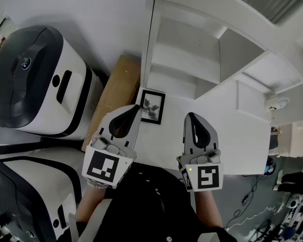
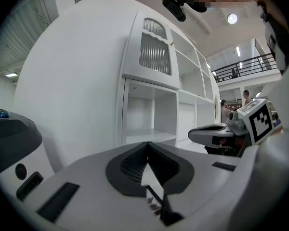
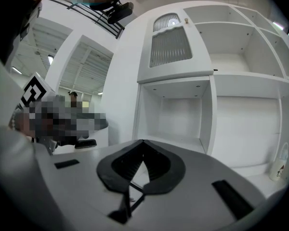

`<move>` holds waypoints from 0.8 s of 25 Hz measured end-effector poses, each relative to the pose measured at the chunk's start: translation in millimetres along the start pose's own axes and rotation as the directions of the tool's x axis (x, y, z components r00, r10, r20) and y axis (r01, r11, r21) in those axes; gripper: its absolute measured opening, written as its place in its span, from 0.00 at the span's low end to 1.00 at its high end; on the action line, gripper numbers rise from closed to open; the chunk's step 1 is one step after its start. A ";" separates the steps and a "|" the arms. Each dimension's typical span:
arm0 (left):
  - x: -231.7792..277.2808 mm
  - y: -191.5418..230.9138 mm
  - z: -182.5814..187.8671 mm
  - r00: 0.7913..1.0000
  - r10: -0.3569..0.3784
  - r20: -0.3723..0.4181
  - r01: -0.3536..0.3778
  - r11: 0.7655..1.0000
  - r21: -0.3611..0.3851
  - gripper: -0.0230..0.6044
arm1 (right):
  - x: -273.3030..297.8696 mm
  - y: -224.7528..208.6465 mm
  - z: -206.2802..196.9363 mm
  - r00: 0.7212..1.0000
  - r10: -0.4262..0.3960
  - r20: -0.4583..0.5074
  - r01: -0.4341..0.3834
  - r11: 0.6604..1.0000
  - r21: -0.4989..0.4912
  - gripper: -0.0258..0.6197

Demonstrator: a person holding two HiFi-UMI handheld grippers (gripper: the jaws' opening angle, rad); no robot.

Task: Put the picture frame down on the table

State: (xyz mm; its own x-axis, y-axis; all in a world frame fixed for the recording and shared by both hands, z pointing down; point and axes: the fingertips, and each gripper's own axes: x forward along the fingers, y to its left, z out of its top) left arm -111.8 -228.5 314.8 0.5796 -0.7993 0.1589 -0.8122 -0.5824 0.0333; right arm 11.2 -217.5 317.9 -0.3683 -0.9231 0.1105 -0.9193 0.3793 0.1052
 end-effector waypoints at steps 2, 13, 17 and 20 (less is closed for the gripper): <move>1.1 1.0 -1.4 1.000 0.001 -0.005 -0.001 1.000 0.001 0.04 | 0.8 -0.5 -0.5 1.000 -0.002 -0.002 0.002 1.000 0.000 0.04; 5.9 0.7 -6.1 1.000 -0.011 -0.022 0.011 1.000 0.000 0.04 | 3.0 -3.2 -4.8 1.000 -0.014 -0.018 0.014 1.000 -0.010 0.04; 6.9 0.6 -8.5 1.000 -0.013 -0.028 0.013 1.000 -0.001 0.04 | 3.5 -2.1 -6.8 1.000 -0.008 -0.026 0.008 1.000 -0.008 0.04; 7.4 0.0 -9.2 0.999 -0.015 -0.030 0.015 1.000 0.002 0.04 | 3.8 -1.3 -7.1 1.000 -0.006 -0.028 0.006 1.000 -0.007 0.04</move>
State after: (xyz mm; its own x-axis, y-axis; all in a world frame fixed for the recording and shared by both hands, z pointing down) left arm -108.1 -233.0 325.1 0.5894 -0.7856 0.1883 -0.8033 -0.5945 0.0341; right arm 12.0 -221.0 325.3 -0.3587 -0.9233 0.1373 -0.9205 0.3743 0.1123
